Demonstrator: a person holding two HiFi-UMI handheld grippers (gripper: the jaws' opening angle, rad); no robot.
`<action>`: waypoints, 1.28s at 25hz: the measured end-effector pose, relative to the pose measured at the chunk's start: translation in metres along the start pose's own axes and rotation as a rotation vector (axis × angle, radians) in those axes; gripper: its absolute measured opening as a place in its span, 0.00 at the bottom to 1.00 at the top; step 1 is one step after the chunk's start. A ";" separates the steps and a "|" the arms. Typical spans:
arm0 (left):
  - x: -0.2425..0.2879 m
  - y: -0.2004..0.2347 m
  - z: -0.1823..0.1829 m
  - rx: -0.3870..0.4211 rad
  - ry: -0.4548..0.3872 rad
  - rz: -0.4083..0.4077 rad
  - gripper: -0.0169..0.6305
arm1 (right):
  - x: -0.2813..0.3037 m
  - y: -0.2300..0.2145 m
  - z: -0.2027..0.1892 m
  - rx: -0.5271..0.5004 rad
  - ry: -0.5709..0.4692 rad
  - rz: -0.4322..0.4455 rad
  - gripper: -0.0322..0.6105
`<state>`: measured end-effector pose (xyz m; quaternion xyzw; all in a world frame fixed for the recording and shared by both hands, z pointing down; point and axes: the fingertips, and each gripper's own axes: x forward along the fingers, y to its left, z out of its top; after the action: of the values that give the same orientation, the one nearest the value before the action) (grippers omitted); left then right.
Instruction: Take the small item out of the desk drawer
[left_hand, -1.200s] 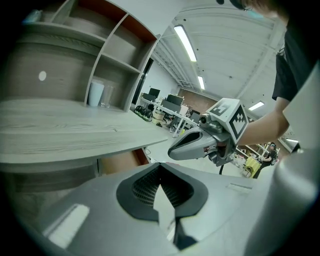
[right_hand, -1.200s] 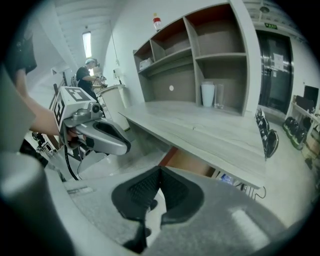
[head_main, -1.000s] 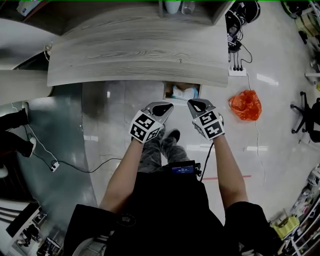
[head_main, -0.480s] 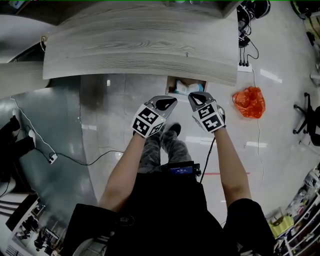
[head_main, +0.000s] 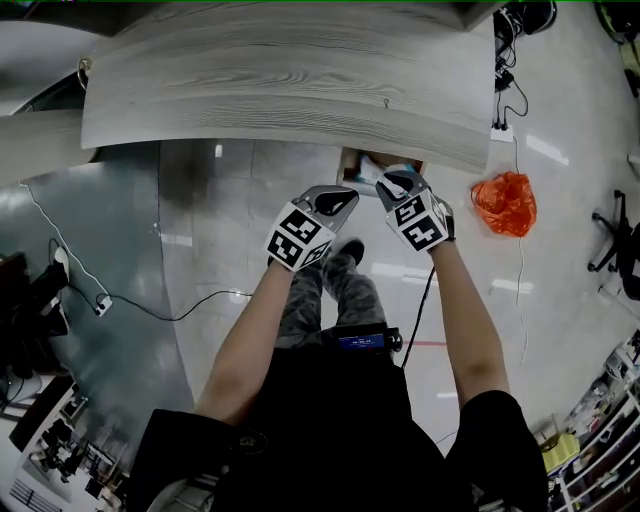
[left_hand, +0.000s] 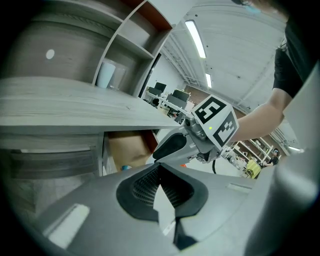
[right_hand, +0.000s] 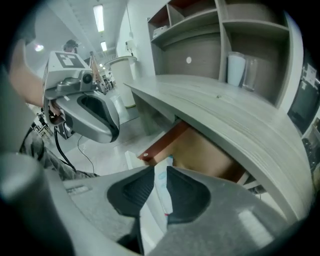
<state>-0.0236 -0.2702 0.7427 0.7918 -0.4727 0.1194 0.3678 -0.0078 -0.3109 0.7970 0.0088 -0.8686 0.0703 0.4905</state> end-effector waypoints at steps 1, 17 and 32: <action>0.001 0.000 -0.001 0.000 0.001 -0.001 0.03 | 0.003 -0.001 -0.001 -0.012 0.008 0.003 0.17; -0.002 0.012 -0.011 -0.025 0.002 0.017 0.03 | 0.046 -0.001 -0.021 -0.248 0.169 0.062 0.33; -0.011 0.021 -0.020 -0.046 0.000 0.035 0.03 | 0.079 -0.003 -0.035 -0.356 0.280 0.084 0.35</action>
<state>-0.0438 -0.2554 0.7605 0.7749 -0.4890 0.1147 0.3836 -0.0184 -0.3046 0.8828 -0.1238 -0.7905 -0.0634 0.5965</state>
